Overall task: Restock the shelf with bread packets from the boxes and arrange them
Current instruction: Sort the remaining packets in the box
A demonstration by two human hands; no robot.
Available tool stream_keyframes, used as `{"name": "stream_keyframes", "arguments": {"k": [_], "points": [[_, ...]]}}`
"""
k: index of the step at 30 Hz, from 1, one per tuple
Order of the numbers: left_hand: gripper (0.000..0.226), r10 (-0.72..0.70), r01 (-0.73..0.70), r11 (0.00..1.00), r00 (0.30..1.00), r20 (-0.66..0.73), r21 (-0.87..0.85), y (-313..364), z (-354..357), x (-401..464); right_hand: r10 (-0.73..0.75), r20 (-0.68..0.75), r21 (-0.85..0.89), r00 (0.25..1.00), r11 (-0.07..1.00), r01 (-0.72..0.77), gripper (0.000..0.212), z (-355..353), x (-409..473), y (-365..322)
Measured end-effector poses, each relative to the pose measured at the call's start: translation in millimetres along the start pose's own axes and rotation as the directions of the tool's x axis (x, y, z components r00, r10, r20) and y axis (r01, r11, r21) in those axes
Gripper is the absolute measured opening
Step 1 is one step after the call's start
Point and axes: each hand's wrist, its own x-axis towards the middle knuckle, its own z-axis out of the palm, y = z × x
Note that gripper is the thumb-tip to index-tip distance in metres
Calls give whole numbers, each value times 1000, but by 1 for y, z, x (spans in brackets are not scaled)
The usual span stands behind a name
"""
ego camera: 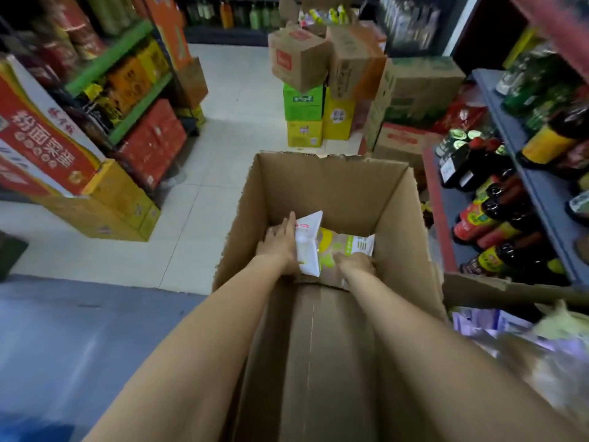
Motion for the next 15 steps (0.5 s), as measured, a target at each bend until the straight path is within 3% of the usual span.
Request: {"name": "stream_keyframes", "arguments": {"k": [4, 8, 11, 15], "points": [[107, -2, 22, 979, 995, -97, 201, 8, 2, 4, 54, -39, -12, 998, 998, -54, 81, -1, -6, 4], [99, 44, -18, 976, 992, -117, 215, 13, 0, -1, -38, -258, -125, 965, 992, 6, 83, 1, -23, 1], [93, 16, -18, 1000, 993, -120, -11, 15, 1, -20, -177, -290, -131, 940, 981, 144, 77, -7, -42, 0], [88, -39, -25, 960, 974, -222, -279, 28, -14, -62, -396, -436, -262, 808, 915, 307, 82, -31, -88, -2]]}}
